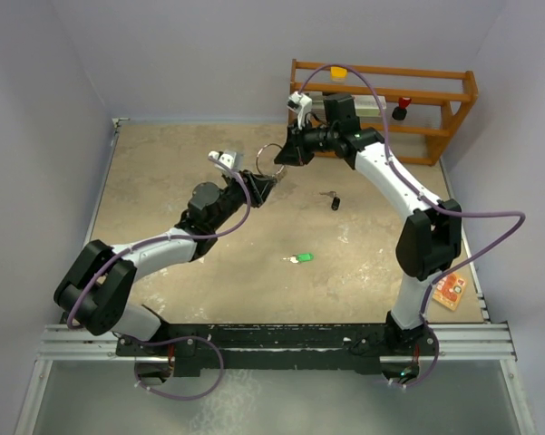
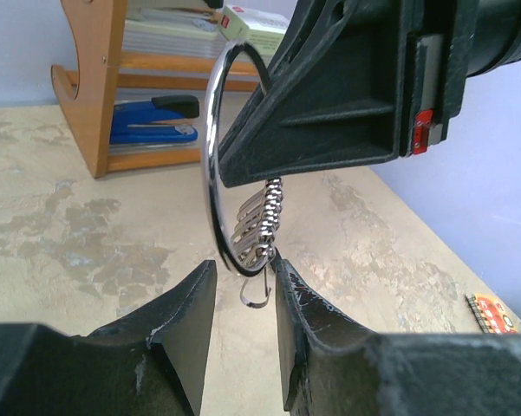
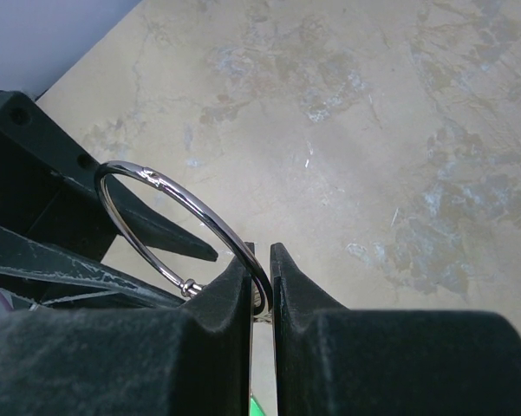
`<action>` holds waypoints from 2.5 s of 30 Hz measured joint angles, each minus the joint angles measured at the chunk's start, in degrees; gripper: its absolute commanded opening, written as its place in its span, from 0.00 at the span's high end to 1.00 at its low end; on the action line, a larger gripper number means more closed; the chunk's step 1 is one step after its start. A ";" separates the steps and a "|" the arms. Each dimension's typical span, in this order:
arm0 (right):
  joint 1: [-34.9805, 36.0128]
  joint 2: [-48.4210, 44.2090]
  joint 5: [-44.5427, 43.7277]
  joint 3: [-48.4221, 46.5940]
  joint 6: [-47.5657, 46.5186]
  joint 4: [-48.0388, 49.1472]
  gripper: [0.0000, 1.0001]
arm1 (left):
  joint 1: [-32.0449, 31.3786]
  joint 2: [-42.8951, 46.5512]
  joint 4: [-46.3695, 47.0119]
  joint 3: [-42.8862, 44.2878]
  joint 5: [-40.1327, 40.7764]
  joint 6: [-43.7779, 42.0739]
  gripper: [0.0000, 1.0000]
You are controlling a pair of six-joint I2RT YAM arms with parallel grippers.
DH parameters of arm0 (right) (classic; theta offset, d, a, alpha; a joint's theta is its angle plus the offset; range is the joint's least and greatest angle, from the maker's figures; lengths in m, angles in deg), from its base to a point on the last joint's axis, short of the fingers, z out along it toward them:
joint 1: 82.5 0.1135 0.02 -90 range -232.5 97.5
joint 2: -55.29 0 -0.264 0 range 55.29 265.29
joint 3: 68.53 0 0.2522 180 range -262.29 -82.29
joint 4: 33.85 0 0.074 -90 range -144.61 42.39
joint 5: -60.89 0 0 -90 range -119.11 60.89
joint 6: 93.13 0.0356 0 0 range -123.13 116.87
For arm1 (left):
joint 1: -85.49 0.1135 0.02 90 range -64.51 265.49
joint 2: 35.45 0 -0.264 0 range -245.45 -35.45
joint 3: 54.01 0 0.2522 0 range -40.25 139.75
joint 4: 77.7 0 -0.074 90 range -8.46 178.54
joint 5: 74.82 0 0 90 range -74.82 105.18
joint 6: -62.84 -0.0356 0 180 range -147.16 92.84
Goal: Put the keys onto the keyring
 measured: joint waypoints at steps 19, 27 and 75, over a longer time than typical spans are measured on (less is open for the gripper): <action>0.52 -6.56 -18.23 1.86 -5.95 -3.08 1.00 | 0.00 -4.48 16.22 -5.90 -3.32 -0.22 0.67; 1.84 -7.06 -21.05 1.86 -7.85 -5.03 1.00 | 0.00 -11.80 30.25 -8.44 -6.49 0.31 0.67; 2.67 -10.95 -9.20 8.81 -12.37 -0.66 1.00 | 0.00 -16.65 41.46 -9.09 -11.80 0.17 0.70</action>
